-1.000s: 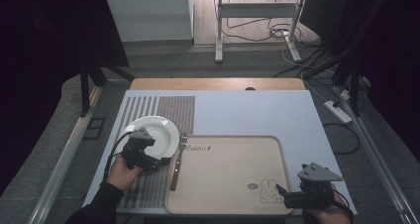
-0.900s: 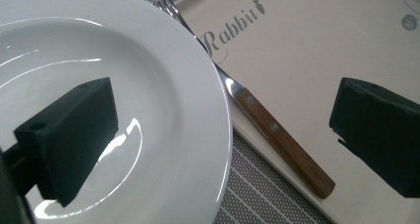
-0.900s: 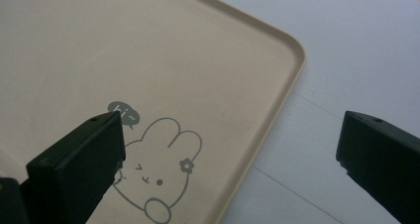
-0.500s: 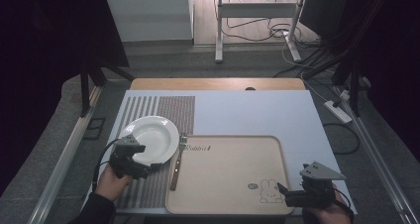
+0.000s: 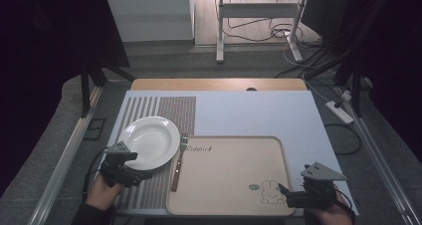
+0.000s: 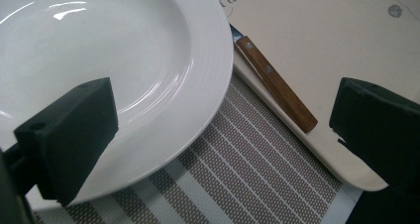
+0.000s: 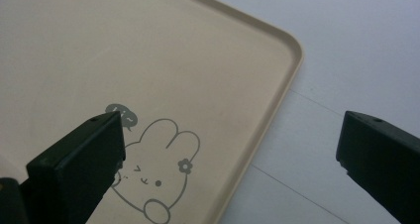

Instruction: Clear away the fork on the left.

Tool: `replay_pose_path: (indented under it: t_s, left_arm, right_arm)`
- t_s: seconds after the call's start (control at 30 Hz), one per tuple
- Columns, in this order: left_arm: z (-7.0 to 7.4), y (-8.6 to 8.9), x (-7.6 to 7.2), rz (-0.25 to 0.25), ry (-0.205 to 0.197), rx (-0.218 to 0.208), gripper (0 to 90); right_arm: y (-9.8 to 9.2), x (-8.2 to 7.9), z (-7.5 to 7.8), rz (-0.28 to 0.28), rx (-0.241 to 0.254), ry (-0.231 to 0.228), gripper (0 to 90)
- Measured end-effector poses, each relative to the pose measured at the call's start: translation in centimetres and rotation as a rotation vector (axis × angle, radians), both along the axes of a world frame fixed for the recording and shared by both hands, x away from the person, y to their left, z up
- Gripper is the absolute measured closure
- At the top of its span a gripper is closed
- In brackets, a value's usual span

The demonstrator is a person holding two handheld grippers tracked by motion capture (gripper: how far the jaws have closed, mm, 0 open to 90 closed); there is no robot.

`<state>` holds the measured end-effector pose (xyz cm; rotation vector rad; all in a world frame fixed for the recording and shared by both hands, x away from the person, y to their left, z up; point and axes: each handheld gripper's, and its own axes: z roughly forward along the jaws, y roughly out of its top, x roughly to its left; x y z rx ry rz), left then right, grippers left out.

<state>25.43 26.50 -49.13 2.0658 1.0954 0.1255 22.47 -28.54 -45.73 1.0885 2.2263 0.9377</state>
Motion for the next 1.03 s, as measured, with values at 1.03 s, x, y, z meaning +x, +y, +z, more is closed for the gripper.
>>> replay_pose_path:
  t_s: [1.03]
  left_arm:
    - [0.1,2.5,-3.6,0.069,-0.048,-0.004,0.0]
  right_arm:
    - [0.0,0.0,0.0,-0.012,-0.011,0.004,0.0]
